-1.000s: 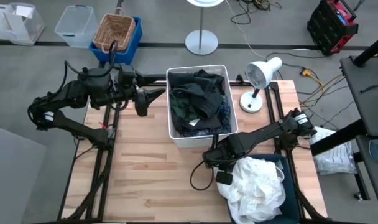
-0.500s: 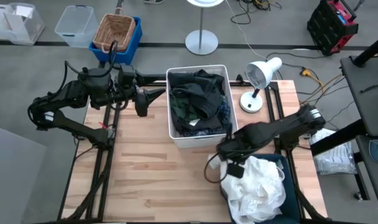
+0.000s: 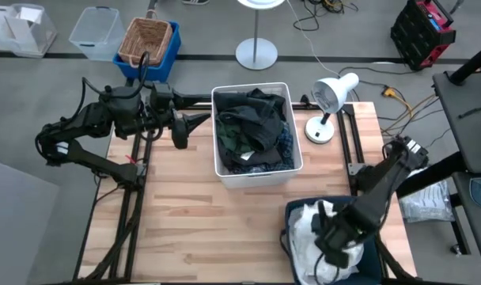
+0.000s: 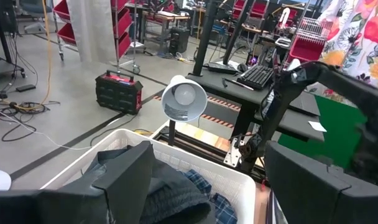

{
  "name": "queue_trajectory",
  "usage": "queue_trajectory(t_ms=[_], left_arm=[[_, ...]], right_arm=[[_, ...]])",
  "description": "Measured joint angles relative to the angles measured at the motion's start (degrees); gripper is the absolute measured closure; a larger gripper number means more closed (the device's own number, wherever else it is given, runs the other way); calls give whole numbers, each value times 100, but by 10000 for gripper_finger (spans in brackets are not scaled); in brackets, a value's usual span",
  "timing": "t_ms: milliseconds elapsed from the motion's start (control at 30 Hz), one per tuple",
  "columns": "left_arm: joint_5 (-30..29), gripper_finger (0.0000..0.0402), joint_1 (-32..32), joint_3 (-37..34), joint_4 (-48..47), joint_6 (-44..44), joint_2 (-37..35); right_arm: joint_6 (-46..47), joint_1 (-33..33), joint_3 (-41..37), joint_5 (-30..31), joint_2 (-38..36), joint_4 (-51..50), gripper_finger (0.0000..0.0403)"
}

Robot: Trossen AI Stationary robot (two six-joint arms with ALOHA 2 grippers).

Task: Sort clothes
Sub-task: Put the white dress into the blue laundry bin

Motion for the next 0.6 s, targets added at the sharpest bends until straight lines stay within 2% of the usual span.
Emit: queue_trajectory(t_ms=[133, 300, 433, 600], left_arm=[[-9, 119, 8, 0, 4, 4, 7], [-17, 119, 39, 0, 8, -1, 23], [-86, 119, 43, 0, 4, -5, 44], [-108, 119, 43, 0, 3, -30, 57]], right_arm=[[253, -22, -1001, 418, 138, 1280, 394], [293, -548, -2234, 382, 378, 2607, 394], [316, -883, -2856, 272, 462, 3102, 394], [340, -1211, -3224, 563, 395, 3232, 394]])
